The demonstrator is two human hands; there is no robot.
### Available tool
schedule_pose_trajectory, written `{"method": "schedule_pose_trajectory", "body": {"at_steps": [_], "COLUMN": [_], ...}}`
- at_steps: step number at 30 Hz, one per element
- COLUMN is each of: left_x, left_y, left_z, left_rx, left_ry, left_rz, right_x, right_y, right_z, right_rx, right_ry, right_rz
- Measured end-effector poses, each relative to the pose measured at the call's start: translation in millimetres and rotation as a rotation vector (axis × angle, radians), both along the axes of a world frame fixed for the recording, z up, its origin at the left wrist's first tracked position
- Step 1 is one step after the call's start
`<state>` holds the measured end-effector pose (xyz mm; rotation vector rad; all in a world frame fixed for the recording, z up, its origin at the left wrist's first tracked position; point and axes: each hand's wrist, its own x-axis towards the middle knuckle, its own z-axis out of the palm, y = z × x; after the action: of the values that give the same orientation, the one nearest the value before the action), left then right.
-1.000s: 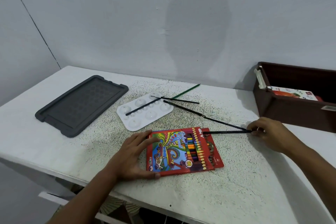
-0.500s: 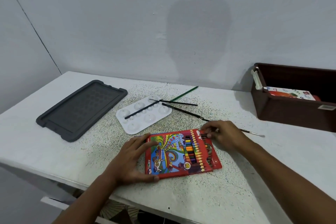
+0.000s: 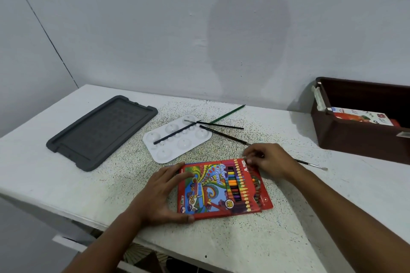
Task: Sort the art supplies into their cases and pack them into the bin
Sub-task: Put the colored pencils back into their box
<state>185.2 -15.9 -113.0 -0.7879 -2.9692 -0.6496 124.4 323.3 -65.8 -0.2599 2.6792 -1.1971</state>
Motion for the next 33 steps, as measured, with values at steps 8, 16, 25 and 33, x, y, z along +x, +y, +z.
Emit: {"method": "schedule_pose_trajectory", "body": {"at_steps": [8,16,25,33], "left_x": [-1,-1,-1,-1], "left_y": [-1,0,1,1], "left_z": [0,1,1,1], "left_rx": [-0.002,-0.031,-0.008,-0.011], "left_ry": [-0.002,0.022,0.043,0.056], "left_rz": [0.001,-0.014,-0.024,-0.022], "right_x": [-39,-48,-29,12], "right_y": [-20,-40,-12,81], "right_z": [3,-5,0,9], "right_rx": [0.477,0.539,0.367,0.380], "right_ry": [0.255,0.240,0.344,0.412], "right_rz": [-0.092,-0.153,-0.219,-0.201]}}
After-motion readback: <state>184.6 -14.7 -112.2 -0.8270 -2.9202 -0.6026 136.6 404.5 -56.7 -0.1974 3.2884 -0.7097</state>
